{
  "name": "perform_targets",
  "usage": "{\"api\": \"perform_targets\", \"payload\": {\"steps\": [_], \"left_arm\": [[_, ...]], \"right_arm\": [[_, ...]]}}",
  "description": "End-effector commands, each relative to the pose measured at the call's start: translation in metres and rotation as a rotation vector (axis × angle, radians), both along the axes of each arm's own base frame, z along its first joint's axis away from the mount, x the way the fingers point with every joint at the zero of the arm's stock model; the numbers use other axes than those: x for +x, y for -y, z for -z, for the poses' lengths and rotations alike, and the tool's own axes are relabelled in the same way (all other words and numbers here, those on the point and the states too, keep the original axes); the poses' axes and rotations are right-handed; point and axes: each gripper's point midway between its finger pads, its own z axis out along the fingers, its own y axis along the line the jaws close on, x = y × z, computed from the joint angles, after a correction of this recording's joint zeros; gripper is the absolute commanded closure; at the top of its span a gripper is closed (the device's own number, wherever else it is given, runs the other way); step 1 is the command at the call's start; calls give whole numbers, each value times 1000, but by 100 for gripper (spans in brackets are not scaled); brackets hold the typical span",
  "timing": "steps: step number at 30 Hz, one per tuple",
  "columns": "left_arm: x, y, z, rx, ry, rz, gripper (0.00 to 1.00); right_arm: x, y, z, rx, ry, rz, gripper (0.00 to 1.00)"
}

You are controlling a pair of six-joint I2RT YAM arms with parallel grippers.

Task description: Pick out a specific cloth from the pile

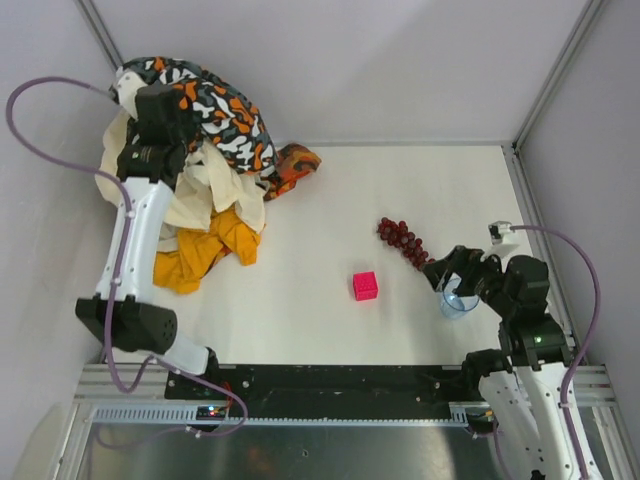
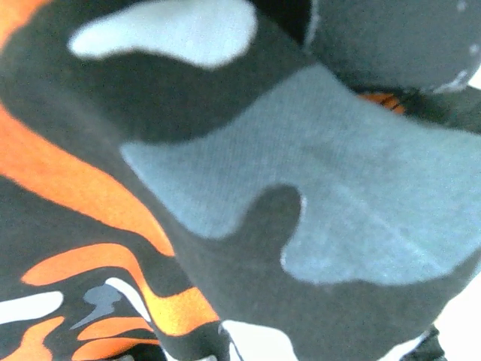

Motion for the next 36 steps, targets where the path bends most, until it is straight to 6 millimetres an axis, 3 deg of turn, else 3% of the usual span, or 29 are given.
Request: {"api": "perform_targets", "payload": {"steps": [1,3,7,8,12,15,17,18,19,20,21,22,28,30,33,36], "left_arm": [[41,3,-9,47,33,43,99],[55,10,9,36,-8,72,99],[83,15,65,14,-120,76,99],[90,15,81,13,-152,75,99],[118,17,136,11,-272,76,99],[128,16,155,20,-320,76,98],[129,15,164,28,-348,77,79],[127,14,168,26,-362,79,58],[125,14,170,22,-372,83,39],[121,15,171,17,-380,91,25],[118,17,168,12,-379,105,13],[114,19,161,7,-372,117,7],[82,35,100,-10,-274,236,1],[68,44,79,-7,-250,306,0],[40,49,66,-13,-261,343,0],[10,53,68,-34,-289,374,0]], "right_arm": [[13,-41,-20,21,127,-181,1],[22,-75,-17,-24,157,-261,1],[31,-170,-3,-142,216,-441,1],[32,-194,-9,-124,260,-481,1],[51,-280,-3,-48,315,-612,1],[76,-338,18,-29,272,-644,1],[88,-372,33,-21,240,-652,1],[95,-389,30,3,238,-653,1],[99,-403,42,10,214,-664,1],[103,-417,41,32,209,-672,1],[105,-429,56,26,176,-687,1],[110,-443,64,24,161,-698,1],[117,-507,104,-63,82,-785,5],[122,-517,120,-91,43,-775,5],[137,-516,140,-123,-2,-693,6],[153,-506,150,-135,-23,-617,6]]}}
